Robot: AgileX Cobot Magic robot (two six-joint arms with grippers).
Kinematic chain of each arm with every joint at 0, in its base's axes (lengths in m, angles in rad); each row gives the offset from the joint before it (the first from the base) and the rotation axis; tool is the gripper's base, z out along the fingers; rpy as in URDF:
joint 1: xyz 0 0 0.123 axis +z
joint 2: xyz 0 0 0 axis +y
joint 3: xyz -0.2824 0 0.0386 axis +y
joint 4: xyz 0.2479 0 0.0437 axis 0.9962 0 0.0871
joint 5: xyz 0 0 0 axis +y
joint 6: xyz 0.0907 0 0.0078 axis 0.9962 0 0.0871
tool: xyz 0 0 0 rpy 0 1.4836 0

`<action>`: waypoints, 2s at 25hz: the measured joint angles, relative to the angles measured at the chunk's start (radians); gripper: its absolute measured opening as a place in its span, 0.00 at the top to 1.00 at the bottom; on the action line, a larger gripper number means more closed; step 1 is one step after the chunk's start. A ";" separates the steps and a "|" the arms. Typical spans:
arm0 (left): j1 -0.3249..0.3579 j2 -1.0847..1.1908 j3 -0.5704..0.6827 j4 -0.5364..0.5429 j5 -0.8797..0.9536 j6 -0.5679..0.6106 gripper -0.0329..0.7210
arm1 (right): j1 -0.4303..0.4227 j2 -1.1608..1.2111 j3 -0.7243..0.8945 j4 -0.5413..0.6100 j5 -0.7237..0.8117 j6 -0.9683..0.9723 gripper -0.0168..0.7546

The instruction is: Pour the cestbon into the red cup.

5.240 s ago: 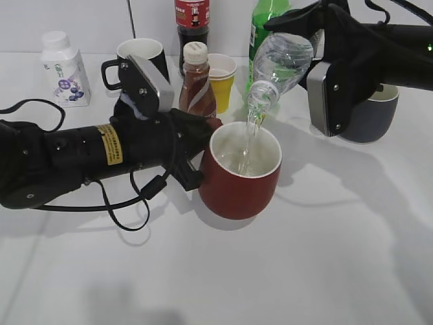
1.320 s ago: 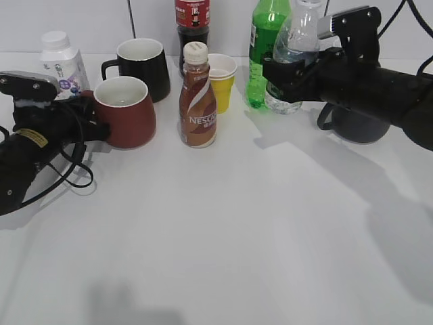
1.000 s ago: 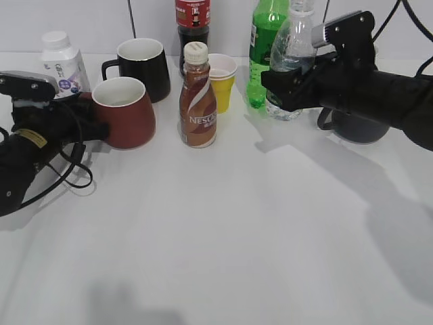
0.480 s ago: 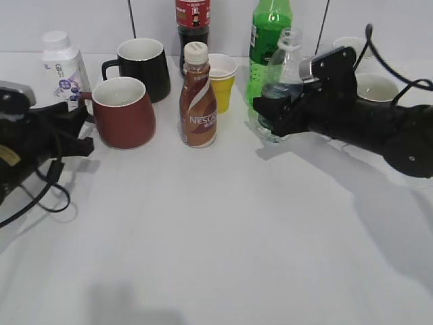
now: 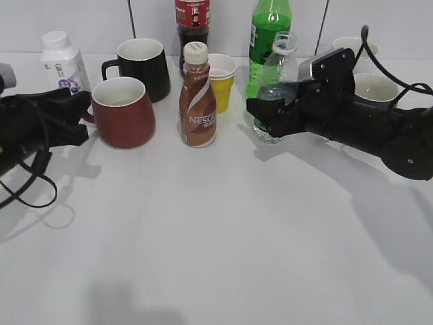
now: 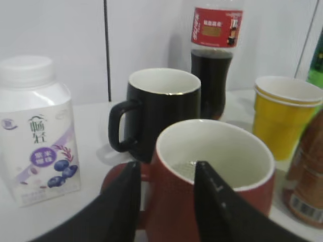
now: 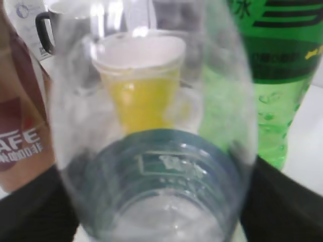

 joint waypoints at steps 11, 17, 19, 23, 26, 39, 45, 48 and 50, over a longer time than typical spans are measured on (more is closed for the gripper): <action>0.000 -0.334 0.001 0.024 0.414 -0.107 0.59 | 0.000 -0.146 0.000 -0.184 0.280 0.244 0.12; 0.000 -0.569 0.000 0.011 0.697 -0.153 0.59 | 0.000 -0.235 0.000 -0.500 0.360 0.572 0.12; 0.000 -0.647 -0.015 -0.025 0.828 -0.160 0.59 | 0.000 -0.262 0.000 -0.589 0.383 0.686 0.12; 0.000 -0.784 -0.075 -0.062 1.090 -0.164 0.59 | 0.000 -0.297 0.000 -0.711 0.462 0.809 0.12; 0.000 -0.853 -0.141 -0.110 1.329 -0.164 0.59 | 0.000 -0.302 0.000 -0.744 0.513 0.853 0.12; 0.000 -0.950 -0.340 -0.241 2.295 -0.033 0.59 | 0.000 -0.530 0.039 -1.210 0.393 1.519 0.15; 0.000 -1.053 -0.342 -0.235 2.311 -0.031 0.65 | 0.000 -0.638 0.098 -1.215 0.400 1.543 0.16; 0.000 -1.142 -0.342 -0.240 2.313 -0.031 0.67 | 0.000 -0.642 0.105 -1.215 0.492 1.460 0.18; 0.000 -1.201 -0.342 -0.240 2.315 -0.031 0.68 | 0.000 -0.643 0.105 -1.215 0.609 1.372 0.20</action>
